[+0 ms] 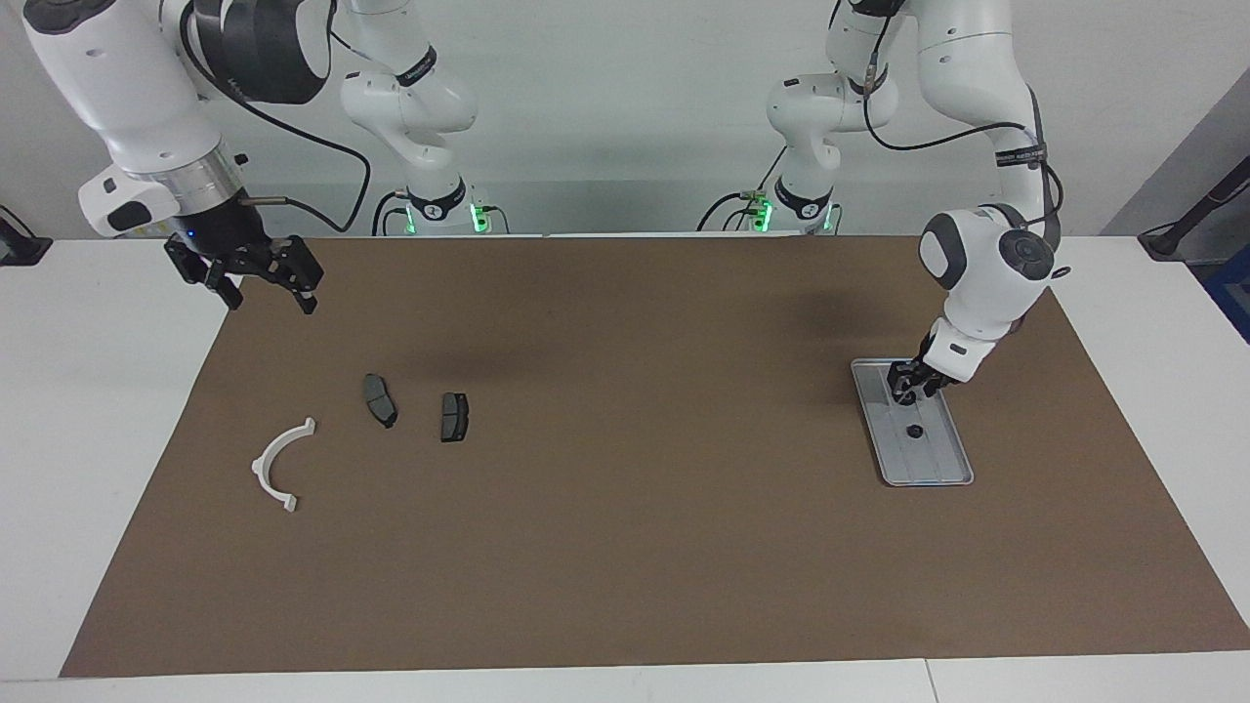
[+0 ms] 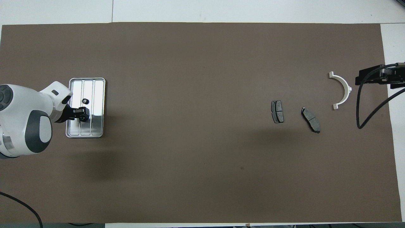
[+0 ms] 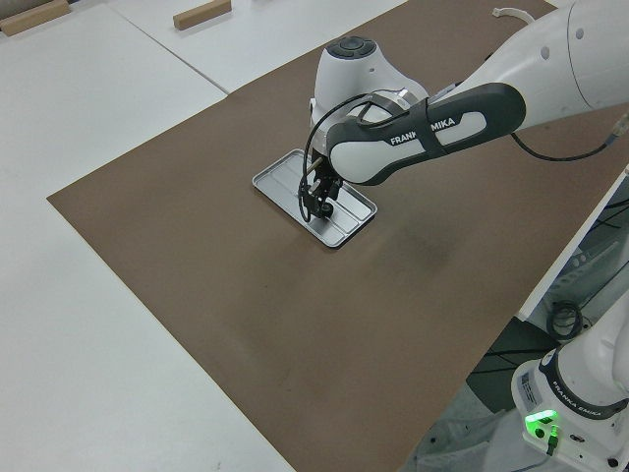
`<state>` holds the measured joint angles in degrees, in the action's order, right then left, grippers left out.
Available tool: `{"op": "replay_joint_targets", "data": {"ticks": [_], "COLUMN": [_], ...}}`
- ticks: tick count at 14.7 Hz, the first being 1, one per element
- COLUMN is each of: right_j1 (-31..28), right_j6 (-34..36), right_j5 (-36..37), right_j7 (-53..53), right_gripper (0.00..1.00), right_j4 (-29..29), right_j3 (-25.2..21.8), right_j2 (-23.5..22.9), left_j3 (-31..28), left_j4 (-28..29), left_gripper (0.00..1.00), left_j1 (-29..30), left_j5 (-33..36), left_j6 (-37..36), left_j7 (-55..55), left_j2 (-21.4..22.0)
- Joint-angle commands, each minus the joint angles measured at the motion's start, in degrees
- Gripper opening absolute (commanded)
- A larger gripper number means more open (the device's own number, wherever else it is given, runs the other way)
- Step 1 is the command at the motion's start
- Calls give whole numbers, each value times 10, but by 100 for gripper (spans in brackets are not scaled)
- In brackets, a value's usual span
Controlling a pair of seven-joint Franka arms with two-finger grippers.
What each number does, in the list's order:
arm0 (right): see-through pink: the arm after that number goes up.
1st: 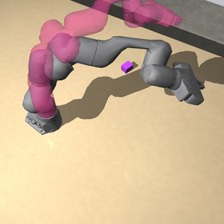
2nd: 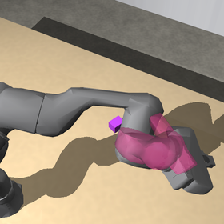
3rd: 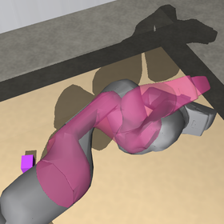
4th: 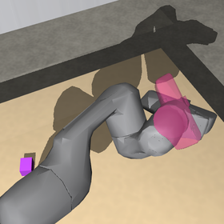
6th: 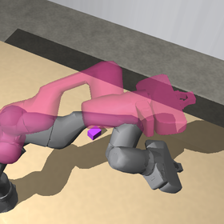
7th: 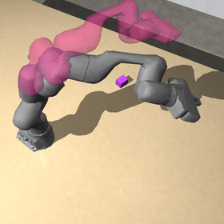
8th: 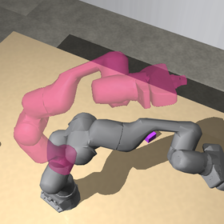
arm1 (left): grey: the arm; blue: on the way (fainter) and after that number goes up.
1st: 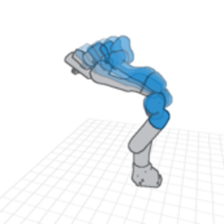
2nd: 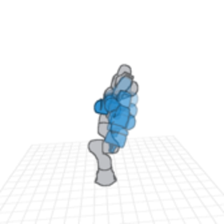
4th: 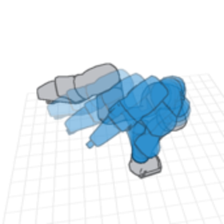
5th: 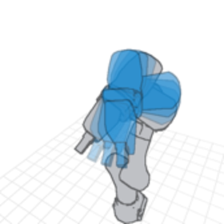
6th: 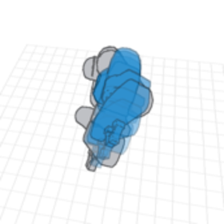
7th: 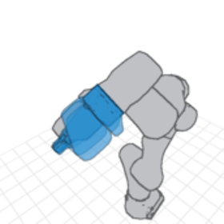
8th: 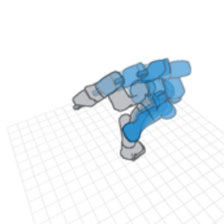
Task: Place bearing gear from tray to pile
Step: 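Reach the left gripper into the metal tray and grasp a dark bearing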
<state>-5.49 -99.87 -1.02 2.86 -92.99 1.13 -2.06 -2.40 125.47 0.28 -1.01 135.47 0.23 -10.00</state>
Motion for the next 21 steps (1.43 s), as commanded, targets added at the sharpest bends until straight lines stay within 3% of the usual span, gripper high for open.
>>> {"op": "replay_joint_targets", "data": {"ticks": [1, 17, 21], "right_j1": [-4, -5, -5], "right_j6": [-16, -8, -8], "right_j5": [7, 7, 7], "right_j7": [-11, -12, -12], "right_gripper": [100, 100, 100], "right_j4": [6, -1, -1], "right_j3": [6, 4, 3], "right_j2": [-8, -8, -8], "left_j3": [2, 2, 2], "left_j4": [-6, 2, 4], "left_gripper": [58, 57, 52], "left_j1": [4, -4, -4], "left_j5": [8, 8, 8], "left_j6": [11, 6, 5], "left_j7": [-1, 11, 12], "left_j2": [-11, -10, -9]}}
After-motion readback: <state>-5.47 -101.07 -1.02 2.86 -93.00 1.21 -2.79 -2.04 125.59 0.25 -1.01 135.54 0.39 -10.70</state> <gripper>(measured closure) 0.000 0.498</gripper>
